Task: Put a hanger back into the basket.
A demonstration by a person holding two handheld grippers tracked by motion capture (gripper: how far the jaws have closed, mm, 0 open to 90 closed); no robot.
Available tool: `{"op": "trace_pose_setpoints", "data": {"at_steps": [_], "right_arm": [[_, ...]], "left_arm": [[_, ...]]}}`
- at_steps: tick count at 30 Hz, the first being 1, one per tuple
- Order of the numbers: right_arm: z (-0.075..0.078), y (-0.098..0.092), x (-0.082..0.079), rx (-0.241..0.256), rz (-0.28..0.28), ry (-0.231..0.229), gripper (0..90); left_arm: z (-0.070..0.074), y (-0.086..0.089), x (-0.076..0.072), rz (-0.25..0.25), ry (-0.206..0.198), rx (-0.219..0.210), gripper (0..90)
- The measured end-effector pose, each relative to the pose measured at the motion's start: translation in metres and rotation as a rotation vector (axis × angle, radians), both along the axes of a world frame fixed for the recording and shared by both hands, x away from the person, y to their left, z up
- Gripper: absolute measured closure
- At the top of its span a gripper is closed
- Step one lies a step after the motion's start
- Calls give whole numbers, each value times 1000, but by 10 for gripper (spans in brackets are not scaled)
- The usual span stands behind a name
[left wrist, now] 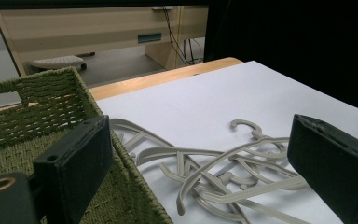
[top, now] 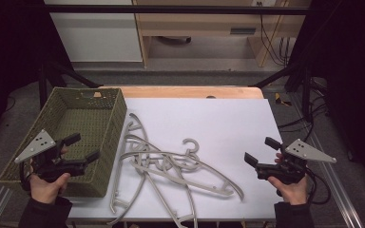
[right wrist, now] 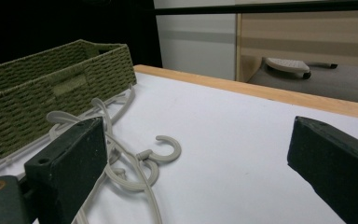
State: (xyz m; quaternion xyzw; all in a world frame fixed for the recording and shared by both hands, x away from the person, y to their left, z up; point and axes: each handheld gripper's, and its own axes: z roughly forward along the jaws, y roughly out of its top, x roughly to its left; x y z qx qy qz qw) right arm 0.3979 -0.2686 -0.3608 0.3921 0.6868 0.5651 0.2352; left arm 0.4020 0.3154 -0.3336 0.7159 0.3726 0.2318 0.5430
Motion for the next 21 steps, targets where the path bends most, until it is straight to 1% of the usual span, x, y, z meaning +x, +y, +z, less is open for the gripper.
{"op": "trace_pose_setpoints", "data": {"at_steps": [3,7,12,16,18,21], "right_arm": [[-1,1,1,-14,13,8,51],[-2,5,3,-18,29,17,55],[-5,18,7,-45,50,44,64],[-9,31,14,-101,69,73,65],[-12,36,16,-120,77,85,74],[-16,47,21,-159,105,112,79]], "left_arm": [[-1,0,1,0,4,3,65],[-2,1,1,4,6,1,65],[-2,2,2,6,8,4,65],[-2,1,2,7,9,10,65],[-2,0,2,3,8,10,65],[-2,0,2,-1,6,14,65]]}}
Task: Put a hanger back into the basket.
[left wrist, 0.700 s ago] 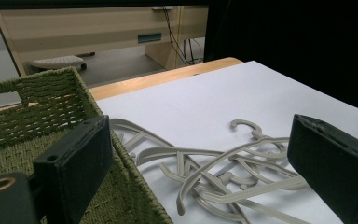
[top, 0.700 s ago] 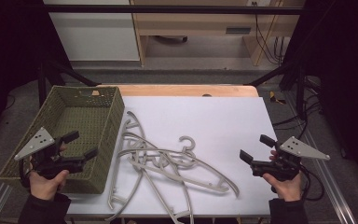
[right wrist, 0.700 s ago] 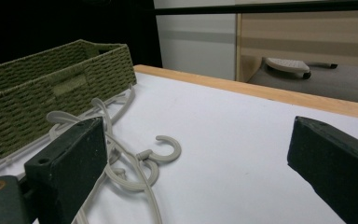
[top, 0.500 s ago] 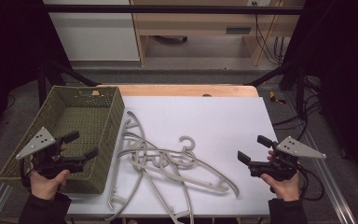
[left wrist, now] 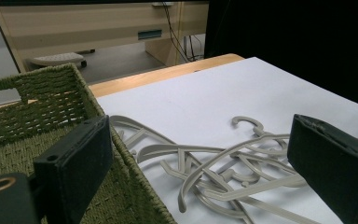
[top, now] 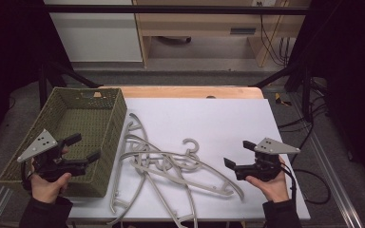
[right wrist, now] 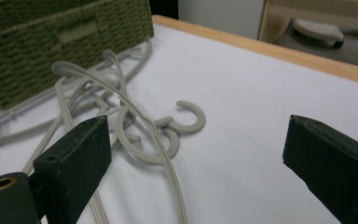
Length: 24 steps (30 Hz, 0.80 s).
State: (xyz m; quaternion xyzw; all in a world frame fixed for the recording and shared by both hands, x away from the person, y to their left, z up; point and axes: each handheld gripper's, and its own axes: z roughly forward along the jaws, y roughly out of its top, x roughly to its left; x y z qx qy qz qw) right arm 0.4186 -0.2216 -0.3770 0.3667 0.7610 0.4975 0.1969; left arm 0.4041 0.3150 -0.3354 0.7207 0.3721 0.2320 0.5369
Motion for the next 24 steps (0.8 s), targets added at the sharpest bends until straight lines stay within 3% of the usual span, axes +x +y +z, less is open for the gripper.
{"op": "trace_pose_setpoints", "data": {"at_steps": [3,14,24], "right_arm": [[-7,10,6,-53,21,31,95],[-35,38,32,-161,103,150,174],[-62,52,48,-266,153,236,279]], "left_arm": [[-1,0,1,0,3,-1,65],[-1,-1,1,-3,7,7,66],[-2,-3,2,-9,7,18,66]]}}
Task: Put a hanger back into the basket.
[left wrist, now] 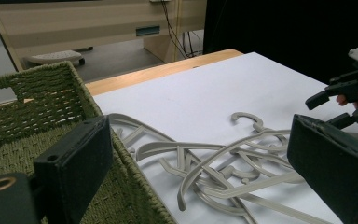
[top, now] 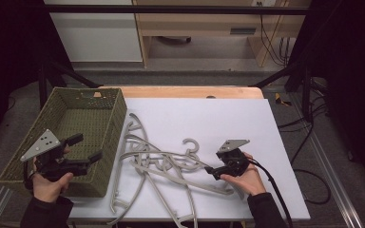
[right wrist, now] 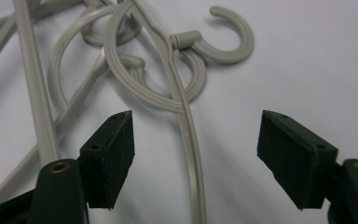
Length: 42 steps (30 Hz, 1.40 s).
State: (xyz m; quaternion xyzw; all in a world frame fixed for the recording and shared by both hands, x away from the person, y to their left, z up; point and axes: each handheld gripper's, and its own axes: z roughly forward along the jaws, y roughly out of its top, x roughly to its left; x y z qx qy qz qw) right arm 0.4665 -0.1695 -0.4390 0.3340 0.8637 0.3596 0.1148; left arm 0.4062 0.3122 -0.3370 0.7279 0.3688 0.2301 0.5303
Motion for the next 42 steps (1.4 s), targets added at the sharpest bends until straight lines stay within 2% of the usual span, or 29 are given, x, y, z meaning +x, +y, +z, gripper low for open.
{"op": "trace_pose_setpoints", "data": {"at_steps": [4,6,9,15,18,20,22,26,28,31,32,37,39,40,42], "right_arm": [[-9,5,5,-28,7,41,320],[-14,6,8,-42,31,38,345],[-17,8,11,-57,29,67,379],[-22,11,15,-61,41,86,501],[-23,13,16,-78,54,85,562],[-24,15,17,-95,58,101,595],[-26,16,18,-96,71,98,612],[-27,18,19,-93,65,94,708],[-28,18,20,-106,80,69,736],[-28,20,18,-105,70,72,768],[-29,19,19,-106,87,63,780],[-29,19,18,-101,89,67,798],[-29,19,18,-99,106,53,805],[-29,19,18,-96,103,63,809],[-28,17,18,-107,111,57,812]], "left_arm": [[0,-1,0,-1,3,1,66],[0,-1,0,-2,3,3,67],[0,-1,0,-3,3,2,67],[-2,-1,2,-6,14,1,70],[-3,-2,3,-11,15,7,70],[-3,-3,3,-12,16,7,70],[-3,-3,3,-12,16,7,70],[-3,-2,3,-11,15,6,71],[-2,-3,3,-13,13,7,71],[-3,-3,3,-14,13,8,71],[-3,-4,3,-12,18,6,72],[-3,-4,3,-15,16,12,72],[-3,-4,3,-15,16,13,72],[-3,-4,3,-14,16,14,73],[-3,-4,3,-13,18,9,73]]}}
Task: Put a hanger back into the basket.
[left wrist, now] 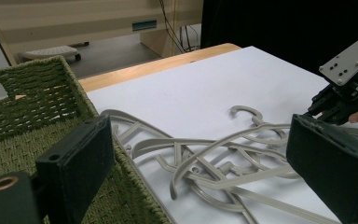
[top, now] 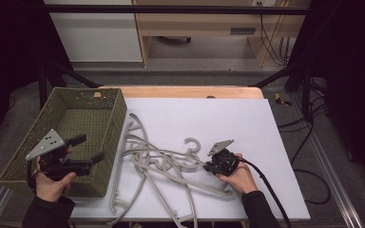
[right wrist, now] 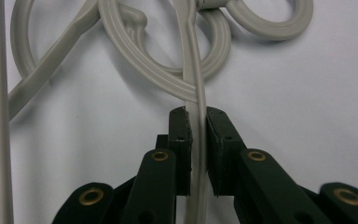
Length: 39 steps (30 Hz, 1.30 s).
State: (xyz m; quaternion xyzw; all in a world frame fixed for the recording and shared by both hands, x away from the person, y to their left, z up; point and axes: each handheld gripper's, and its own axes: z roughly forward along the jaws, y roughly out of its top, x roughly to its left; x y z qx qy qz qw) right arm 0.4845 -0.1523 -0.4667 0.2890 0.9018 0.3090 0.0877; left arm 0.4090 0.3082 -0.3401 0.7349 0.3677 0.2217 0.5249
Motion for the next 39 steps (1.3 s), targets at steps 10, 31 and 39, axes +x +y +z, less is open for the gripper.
{"op": "trace_pose_setpoints", "data": {"at_steps": [10,31,39], "right_arm": [[14,-11,-5,21,19,0,817],[66,-27,-39,113,119,-82,817],[77,-6,-55,96,243,-90,817]], "left_arm": [[1,0,-1,-5,-8,5,75],[10,-17,-11,-75,-10,30,86],[10,-50,-17,-189,34,164,99]]}}
